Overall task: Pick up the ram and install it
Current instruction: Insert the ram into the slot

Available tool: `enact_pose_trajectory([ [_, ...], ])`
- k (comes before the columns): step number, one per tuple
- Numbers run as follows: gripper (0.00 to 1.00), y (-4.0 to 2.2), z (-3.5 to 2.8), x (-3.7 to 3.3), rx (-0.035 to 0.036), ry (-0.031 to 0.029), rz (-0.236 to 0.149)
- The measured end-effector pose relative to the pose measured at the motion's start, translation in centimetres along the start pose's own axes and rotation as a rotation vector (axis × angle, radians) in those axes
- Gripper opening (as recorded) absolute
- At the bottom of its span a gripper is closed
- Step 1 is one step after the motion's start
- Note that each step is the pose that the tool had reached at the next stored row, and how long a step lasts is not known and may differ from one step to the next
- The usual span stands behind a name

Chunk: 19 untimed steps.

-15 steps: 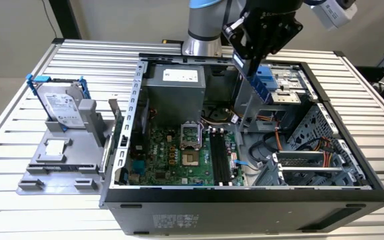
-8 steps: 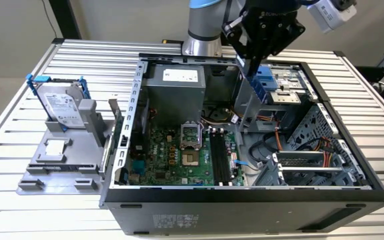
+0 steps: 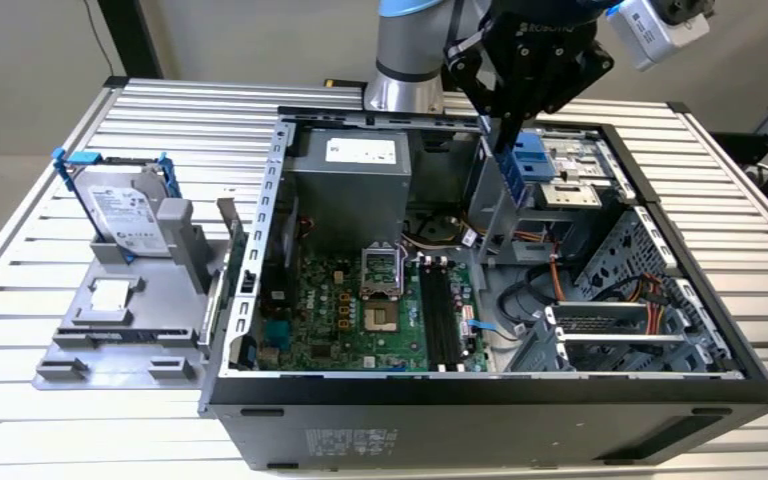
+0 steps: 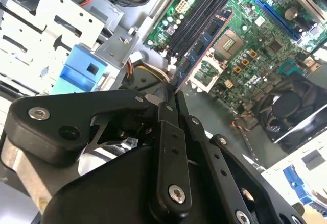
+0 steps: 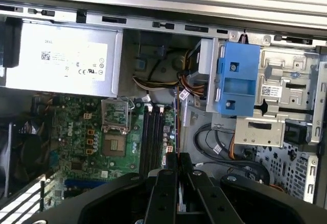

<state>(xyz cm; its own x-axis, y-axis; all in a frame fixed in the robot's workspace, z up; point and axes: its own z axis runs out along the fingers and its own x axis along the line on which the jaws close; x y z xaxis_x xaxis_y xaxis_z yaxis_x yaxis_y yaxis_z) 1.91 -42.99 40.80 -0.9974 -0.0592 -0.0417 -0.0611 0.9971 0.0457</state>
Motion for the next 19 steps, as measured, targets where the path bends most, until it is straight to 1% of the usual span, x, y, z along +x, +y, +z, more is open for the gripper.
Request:
enact_pose_trajectory([
  [4, 0.0, 0.0, 0.03, 0.0, 0.0004, -0.0001, 0.0],
  [6, 0.0, 0.0, 0.11, -0.01, 0.0034, 0.0006, 0.0],
  [10, 0.0, -0.02, 0.43, -0.11, 0.007, 0.001, 0.0],
  [15, 0.0, -0.06, 0.94, -0.3, 0.0096, 0.0011, 0.0],
  [17, 0.0, -0.07, 1.11, -0.32, 0.0122, 0.0014, 0.0],
  [19, 0.0, -0.07, 1.12, -0.33, 0.0124, 0.0013, 0.0],
])
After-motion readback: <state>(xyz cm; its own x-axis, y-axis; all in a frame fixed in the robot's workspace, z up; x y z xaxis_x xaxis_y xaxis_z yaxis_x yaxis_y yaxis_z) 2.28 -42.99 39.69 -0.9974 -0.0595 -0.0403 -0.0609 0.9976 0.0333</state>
